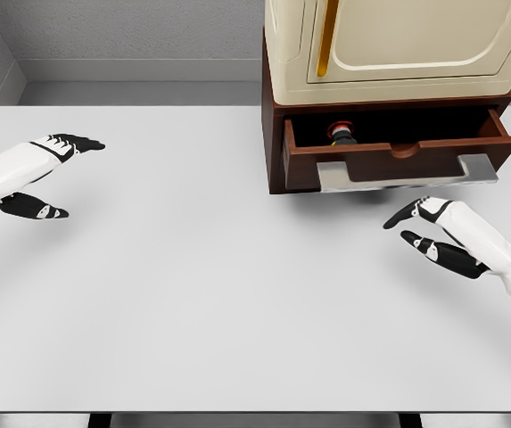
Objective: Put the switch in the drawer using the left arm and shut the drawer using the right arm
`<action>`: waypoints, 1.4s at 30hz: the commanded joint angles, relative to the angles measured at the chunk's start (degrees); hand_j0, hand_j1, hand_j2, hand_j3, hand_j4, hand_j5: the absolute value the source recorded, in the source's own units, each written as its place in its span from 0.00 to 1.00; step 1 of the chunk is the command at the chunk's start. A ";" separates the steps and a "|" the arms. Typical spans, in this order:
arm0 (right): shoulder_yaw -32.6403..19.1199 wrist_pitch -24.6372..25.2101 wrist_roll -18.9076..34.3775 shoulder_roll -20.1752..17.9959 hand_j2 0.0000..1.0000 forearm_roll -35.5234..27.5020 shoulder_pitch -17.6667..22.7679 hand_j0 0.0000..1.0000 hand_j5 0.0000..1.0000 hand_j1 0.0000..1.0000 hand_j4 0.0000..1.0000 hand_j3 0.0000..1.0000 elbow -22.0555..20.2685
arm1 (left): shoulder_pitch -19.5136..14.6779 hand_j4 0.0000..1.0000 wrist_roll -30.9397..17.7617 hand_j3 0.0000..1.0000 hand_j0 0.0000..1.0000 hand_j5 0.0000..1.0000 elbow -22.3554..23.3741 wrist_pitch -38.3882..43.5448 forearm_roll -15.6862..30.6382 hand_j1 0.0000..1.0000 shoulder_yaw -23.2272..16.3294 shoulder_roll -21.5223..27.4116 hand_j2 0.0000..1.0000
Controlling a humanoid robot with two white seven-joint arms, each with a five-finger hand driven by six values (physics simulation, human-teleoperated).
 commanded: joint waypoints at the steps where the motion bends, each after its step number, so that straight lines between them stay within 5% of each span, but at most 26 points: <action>1: -0.14 0.10 -0.02 -0.07 0.54 -0.41 0.00 0.54 0.54 0.54 0.54 0.54 -0.67 | 0.00 1.00 0.03 1.00 1.00 1.00 -0.01 0.15 0.42 1.00 0.01 0.00 1.00; 42: 3.81 0.10 0.42 1.60 0.54 0.47 -9.05 0.54 0.54 0.54 0.54 0.54 4.87 | 0.00 1.00 0.03 1.00 1.00 1.00 -0.01 0.15 0.42 1.00 0.01 -0.09 1.00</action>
